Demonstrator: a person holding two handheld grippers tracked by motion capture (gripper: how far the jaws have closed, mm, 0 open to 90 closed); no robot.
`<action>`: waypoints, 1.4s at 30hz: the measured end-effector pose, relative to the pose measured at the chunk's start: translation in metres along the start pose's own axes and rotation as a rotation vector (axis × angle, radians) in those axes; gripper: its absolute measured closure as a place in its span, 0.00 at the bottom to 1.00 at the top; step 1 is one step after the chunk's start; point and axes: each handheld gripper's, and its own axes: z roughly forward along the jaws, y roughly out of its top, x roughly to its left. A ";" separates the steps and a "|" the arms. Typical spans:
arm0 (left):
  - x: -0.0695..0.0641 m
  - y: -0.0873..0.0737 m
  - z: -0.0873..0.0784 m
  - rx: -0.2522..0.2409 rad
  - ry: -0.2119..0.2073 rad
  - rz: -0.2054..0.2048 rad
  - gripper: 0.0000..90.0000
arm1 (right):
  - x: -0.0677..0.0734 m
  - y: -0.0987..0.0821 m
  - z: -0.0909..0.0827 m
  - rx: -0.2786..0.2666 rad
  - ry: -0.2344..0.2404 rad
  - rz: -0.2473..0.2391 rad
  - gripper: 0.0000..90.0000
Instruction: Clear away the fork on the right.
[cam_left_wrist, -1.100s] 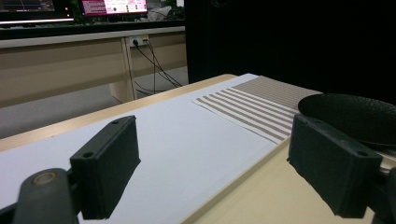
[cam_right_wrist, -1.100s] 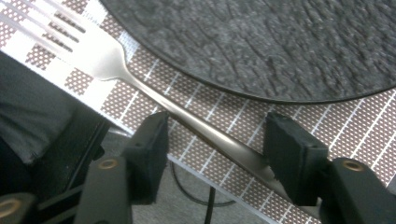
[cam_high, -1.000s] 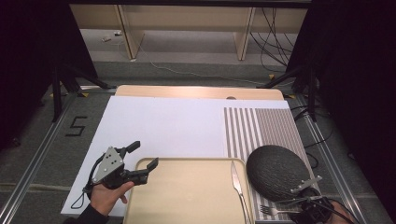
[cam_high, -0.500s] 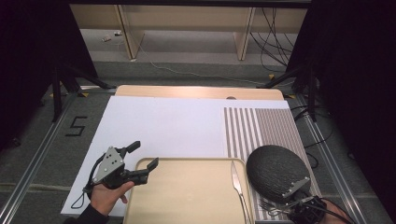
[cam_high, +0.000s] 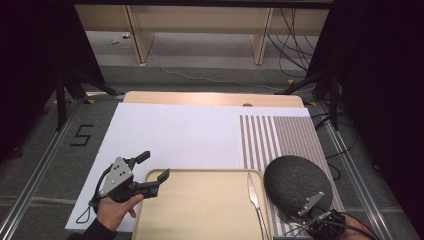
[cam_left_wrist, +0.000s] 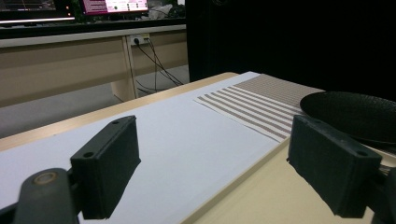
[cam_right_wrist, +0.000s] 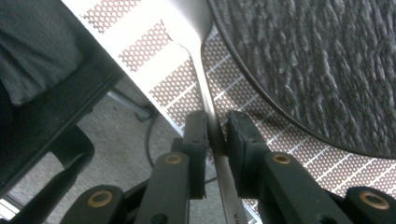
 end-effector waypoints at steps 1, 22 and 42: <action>0.000 0.000 0.000 -0.001 0.001 0.000 0.18 | 0.001 0.000 0.000 0.002 -0.005 -0.016 0.88; 0.000 0.000 0.000 -0.001 -0.002 0.002 0.18 | 0.010 0.005 -0.005 -0.073 0.031 -0.124 0.94; 0.000 0.000 0.000 -0.001 -0.002 0.002 0.18 | 0.018 0.023 -0.020 -0.226 0.085 -0.111 0.94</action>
